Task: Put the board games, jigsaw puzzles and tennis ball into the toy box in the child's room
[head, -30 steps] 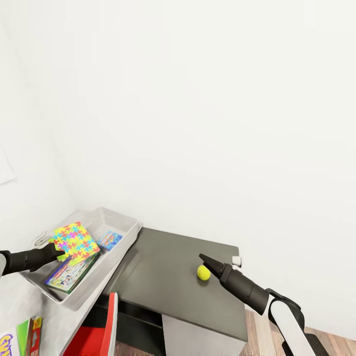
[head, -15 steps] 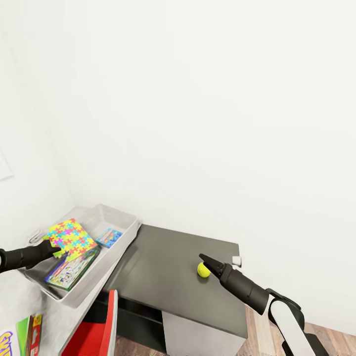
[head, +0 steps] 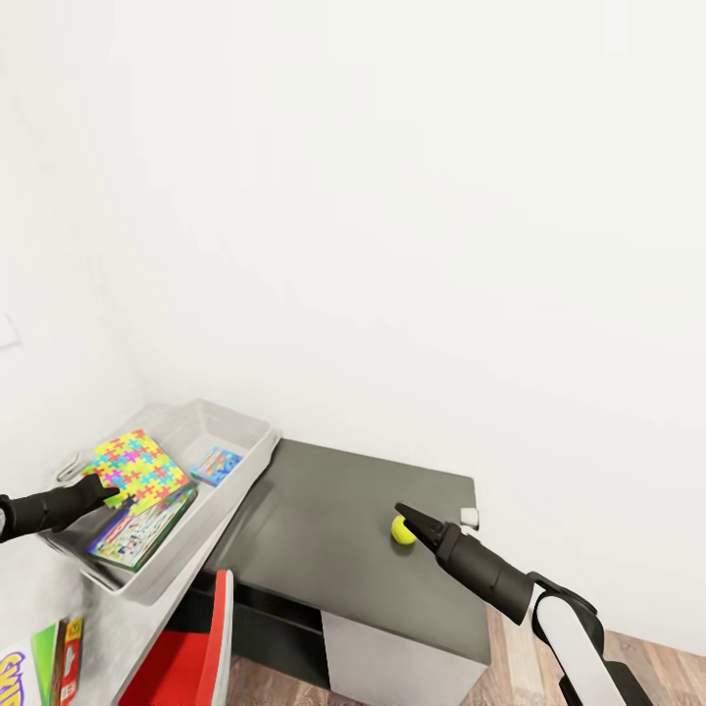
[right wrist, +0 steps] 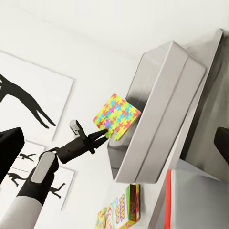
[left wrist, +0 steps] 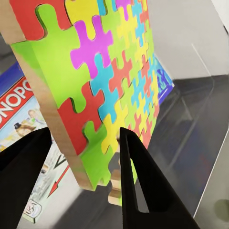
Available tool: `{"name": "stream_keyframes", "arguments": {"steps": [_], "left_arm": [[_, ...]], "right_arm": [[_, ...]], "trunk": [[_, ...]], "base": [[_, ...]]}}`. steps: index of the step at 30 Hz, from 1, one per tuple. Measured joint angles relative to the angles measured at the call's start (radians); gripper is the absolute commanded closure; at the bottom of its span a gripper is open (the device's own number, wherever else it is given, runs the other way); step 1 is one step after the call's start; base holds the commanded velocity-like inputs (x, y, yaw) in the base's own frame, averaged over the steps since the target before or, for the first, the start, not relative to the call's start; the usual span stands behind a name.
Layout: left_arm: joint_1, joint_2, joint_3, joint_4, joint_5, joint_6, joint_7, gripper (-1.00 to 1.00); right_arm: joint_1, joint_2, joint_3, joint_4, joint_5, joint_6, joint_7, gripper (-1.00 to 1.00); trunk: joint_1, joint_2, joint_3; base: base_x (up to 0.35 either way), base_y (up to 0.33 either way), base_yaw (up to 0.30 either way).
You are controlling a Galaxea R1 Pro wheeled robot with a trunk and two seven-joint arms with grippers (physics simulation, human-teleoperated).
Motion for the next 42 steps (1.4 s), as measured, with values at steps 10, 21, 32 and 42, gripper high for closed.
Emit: {"name": "stream_keyframes", "arguments": {"steps": [10,21,32,42], "left_arm": [[0.000,-0.002,0.000,0.000,0.000,-0.001,0.000,1.00],[0.000,-0.002,0.000,0.000,0.000,-0.002,0.000,1.00],[0.000,-0.002,0.000,0.000,0.000,-0.001,0.000,1.00],[0.000,0.000,0.001,-0.001,0.001,0.001,-0.004,-1.00]], "right_arm": [[0.000,0.000,0.000,0.000,0.000,0.000,0.000,-1.00],[0.000,0.000,0.000,0.000,0.000,-0.001,0.000,-1.00],[0.000,0.000,0.000,0.000,0.000,-0.001,0.001,-1.00],[0.000,0.000,0.000,-0.001,0.000,-0.001,0.008,-1.00]], "trunk": [[0.000,0.000,-0.016],[0.000,0.000,-0.034],[0.000,0.000,-0.050],[0.000,0.000,-0.051]], "base": [[0.000,0.000,0.000],[0.000,0.000,0.000],[0.000,0.000,0.000],[0.000,0.000,0.000]]}}
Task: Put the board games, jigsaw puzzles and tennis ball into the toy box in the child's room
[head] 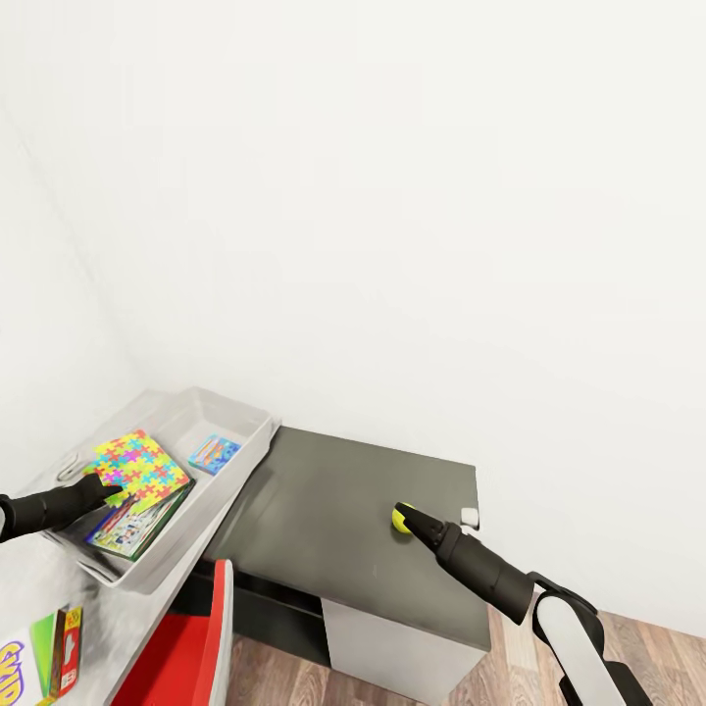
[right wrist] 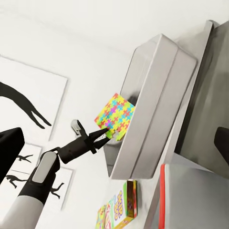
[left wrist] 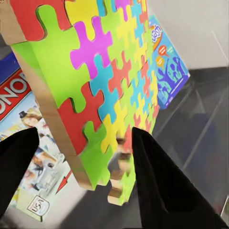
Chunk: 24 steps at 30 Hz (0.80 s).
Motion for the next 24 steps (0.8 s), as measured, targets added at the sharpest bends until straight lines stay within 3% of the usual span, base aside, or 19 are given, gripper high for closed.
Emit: {"name": "stream_keyframes", "arguments": {"steps": [17,24], "left_arm": [[0.000,0.005,0.068,-0.015,0.003,0.020,-0.032,-1.00],[0.001,0.028,0.139,-0.039,0.004,0.062,-0.142,-1.00]], "right_arm": [[0.000,0.000,0.000,0.000,0.000,0.000,0.000,-1.00],[0.000,0.000,0.000,0.000,0.000,0.000,0.000,-1.00]], "trunk": [[0.000,0.000,0.000],[0.000,0.000,0.000]], "base": [[0.000,0.000,0.000],[0.000,0.000,0.000]]}}
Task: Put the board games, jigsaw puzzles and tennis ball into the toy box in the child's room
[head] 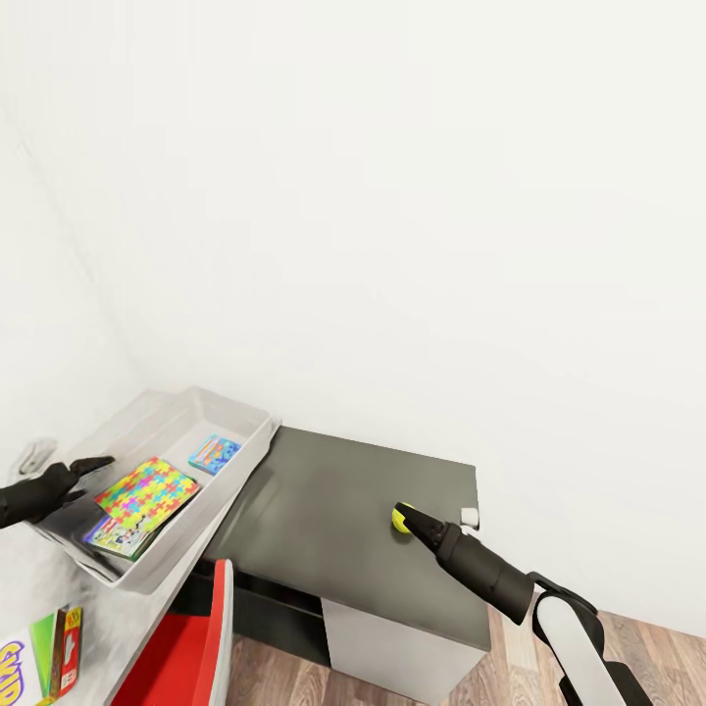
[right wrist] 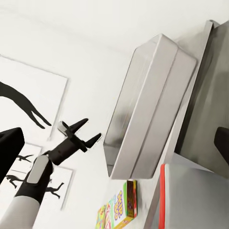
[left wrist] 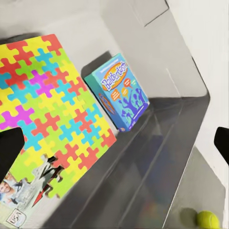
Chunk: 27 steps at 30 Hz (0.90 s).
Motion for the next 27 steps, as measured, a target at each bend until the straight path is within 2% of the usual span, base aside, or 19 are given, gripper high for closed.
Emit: {"name": "stream_keyframes", "arguments": {"steps": [4,5,11,12,14,17,18,20,24,27], "left_arm": [[0.001,0.024,0.016,-0.026,-0.001,0.008,-0.088,-1.00],[0.004,0.039,0.019,-0.037,0.000,0.009,-0.141,-1.00],[0.012,0.099,0.023,-0.053,-0.006,0.009,-0.345,-1.00],[0.019,0.121,0.024,-0.055,-0.008,0.008,-0.421,-1.00],[0.034,0.145,0.024,-0.056,-0.013,0.007,-0.503,-1.00],[0.066,0.177,0.024,-0.057,-0.019,0.005,-0.620,-1.00],[0.095,0.197,0.025,-0.058,-0.020,-0.001,-0.690,-1.00],[0.130,0.218,0.025,-0.058,-0.021,-0.011,-0.757,-1.00],[0.205,0.255,0.027,-0.056,-0.020,-0.048,-0.863,-1.00],[0.256,0.271,0.028,-0.053,-0.017,-0.091,-0.901,-1.00]], "right_arm": [[0.000,0.000,0.000,0.000,0.000,0.000,0.000,-1.00],[0.000,0.000,0.000,0.000,0.000,0.000,0.000,-1.00],[0.000,0.000,0.000,0.000,0.000,0.000,0.000,-1.00],[-0.001,0.000,0.000,0.000,0.000,0.000,0.000,-1.00],[0.000,0.000,0.000,0.000,0.000,0.000,0.000,-1.00],[0.000,0.000,0.000,0.000,0.000,0.000,0.001,-1.00],[0.000,0.000,0.000,0.000,0.000,-0.001,0.002,-1.00],[0.000,0.000,0.000,0.000,0.000,-0.001,0.006,-1.00],[0.001,0.000,0.000,0.000,0.000,-0.004,0.020,-1.00],[0.001,0.000,0.000,0.000,0.001,-0.007,0.034,-1.00]], "trunk": [[0.000,0.000,0.000],[0.000,0.000,0.000],[0.000,0.000,0.000],[0.000,0.000,0.000],[0.000,0.000,0.000],[0.000,0.000,0.000],[0.000,0.000,0.000],[0.000,0.000,0.000],[0.000,0.000,0.000],[0.000,0.000,0.000]], "base": [[0.000,0.000,0.000],[0.000,0.000,0.000],[0.000,0.000,0.000],[0.000,0.000,0.000],[0.000,0.000,0.000],[0.000,0.000,0.000],[0.000,0.000,0.000],[0.000,0.000,0.000],[0.000,0.000,0.000],[0.000,0.000,0.000]]}}
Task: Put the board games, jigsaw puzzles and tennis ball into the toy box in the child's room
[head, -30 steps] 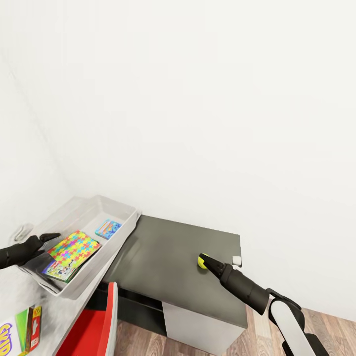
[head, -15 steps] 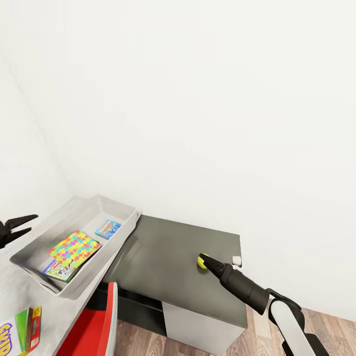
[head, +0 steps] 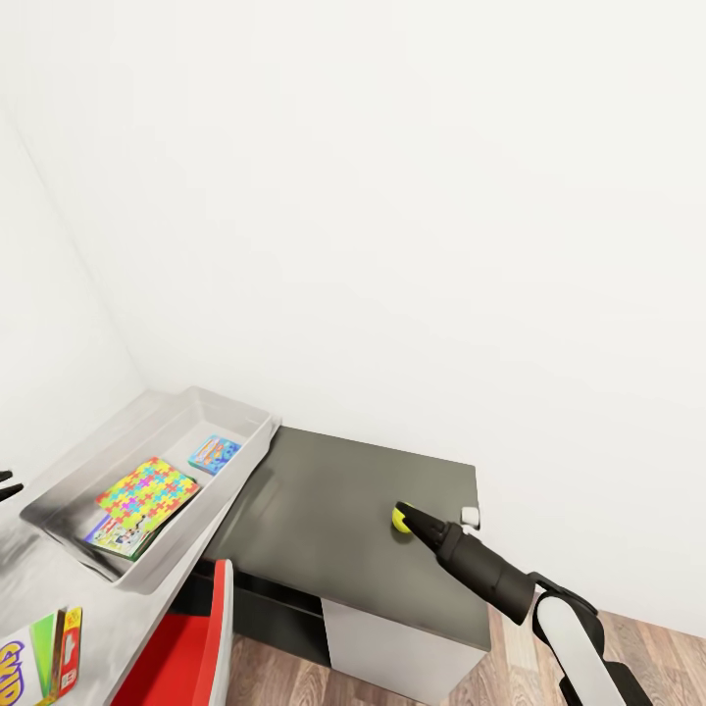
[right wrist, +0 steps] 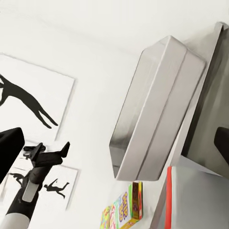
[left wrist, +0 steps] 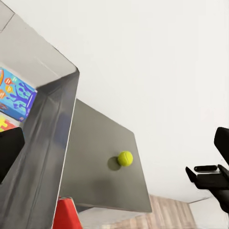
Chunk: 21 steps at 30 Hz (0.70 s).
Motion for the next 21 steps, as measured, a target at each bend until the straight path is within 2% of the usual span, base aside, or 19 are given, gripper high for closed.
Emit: {"name": "stream_keyframes", "arguments": {"steps": [2,4,6,11,21], "left_arm": [[0.030,0.006,0.001,0.003,0.002,-0.027,0.000,-1.00],[0.041,-0.005,0.012,0.014,0.005,-0.037,0.000,-1.00],[0.053,-0.014,0.010,0.025,0.005,-0.032,0.000,-1.00],[0.081,-0.015,0.008,0.034,0.004,-0.023,0.000,-1.00],[0.135,-0.031,0.004,0.033,0.007,-0.010,0.000,-1.00]], "right_arm": [[0.000,0.000,0.000,0.000,0.001,-0.002,0.009,-1.00],[-0.001,0.009,-0.003,0.003,0.004,-0.003,0.008,-1.00],[-0.001,0.010,-0.003,0.003,0.004,-0.003,0.008,-1.00],[-0.001,0.010,-0.003,0.003,0.004,-0.002,0.007,-1.00],[-0.001,-0.010,-0.003,0.003,0.003,-0.003,0.006,-1.00]], "trunk": [[0.000,0.000,0.000],[0.000,0.000,0.000],[0.000,0.000,0.000],[0.000,0.000,0.000],[0.000,0.000,0.000]], "base": [[0.000,0.000,0.000],[0.000,0.000,0.000],[0.000,0.000,0.000],[0.000,0.000,0.000],[0.000,0.000,0.000]]}}
